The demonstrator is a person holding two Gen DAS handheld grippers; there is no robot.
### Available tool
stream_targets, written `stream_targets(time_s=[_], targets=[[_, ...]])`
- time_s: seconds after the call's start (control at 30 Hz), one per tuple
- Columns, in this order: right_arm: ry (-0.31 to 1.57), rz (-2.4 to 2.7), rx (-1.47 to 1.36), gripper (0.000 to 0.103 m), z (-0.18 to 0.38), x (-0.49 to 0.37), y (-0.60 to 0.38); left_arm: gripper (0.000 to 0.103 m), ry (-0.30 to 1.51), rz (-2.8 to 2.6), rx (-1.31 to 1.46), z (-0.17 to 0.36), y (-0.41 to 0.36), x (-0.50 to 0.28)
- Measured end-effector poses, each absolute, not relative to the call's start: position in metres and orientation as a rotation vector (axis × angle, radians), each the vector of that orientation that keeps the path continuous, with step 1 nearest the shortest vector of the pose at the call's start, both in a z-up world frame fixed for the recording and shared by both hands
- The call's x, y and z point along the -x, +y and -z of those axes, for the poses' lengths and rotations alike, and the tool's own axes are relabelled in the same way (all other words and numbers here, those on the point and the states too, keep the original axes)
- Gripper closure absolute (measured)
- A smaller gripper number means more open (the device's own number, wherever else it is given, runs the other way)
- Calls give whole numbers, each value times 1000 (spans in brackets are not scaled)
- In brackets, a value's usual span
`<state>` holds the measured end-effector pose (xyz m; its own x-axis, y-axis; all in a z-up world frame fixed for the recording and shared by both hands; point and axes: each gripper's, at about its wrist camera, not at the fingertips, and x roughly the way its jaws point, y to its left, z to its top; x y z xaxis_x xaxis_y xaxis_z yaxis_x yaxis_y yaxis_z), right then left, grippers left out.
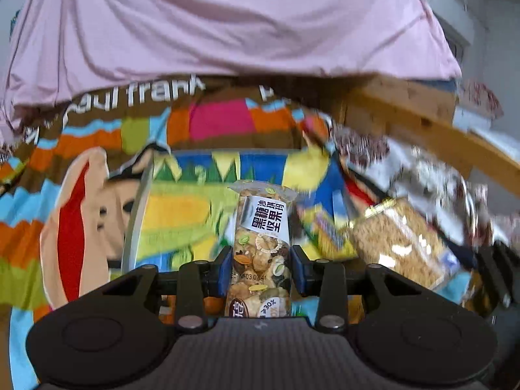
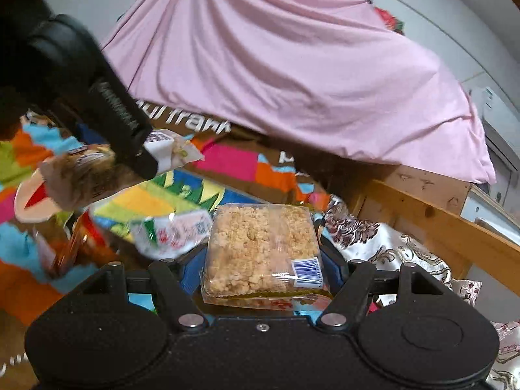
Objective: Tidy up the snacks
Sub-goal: 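Carry the nut bag over the tin box while the right tool carries the crispy bar there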
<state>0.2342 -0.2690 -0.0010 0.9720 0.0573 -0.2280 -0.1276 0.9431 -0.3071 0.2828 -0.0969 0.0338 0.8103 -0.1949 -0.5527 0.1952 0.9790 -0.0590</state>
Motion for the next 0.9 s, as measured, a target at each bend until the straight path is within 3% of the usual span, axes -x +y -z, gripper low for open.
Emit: stream_targets(time_s=[0.33, 0.9], targets=[[185, -56, 238, 30, 6, -304, -280, 62, 540, 186, 20, -46, -112, -354], [356, -114, 146, 30, 39, -393, -289, 63, 649, 145, -21, 17, -137, -450]])
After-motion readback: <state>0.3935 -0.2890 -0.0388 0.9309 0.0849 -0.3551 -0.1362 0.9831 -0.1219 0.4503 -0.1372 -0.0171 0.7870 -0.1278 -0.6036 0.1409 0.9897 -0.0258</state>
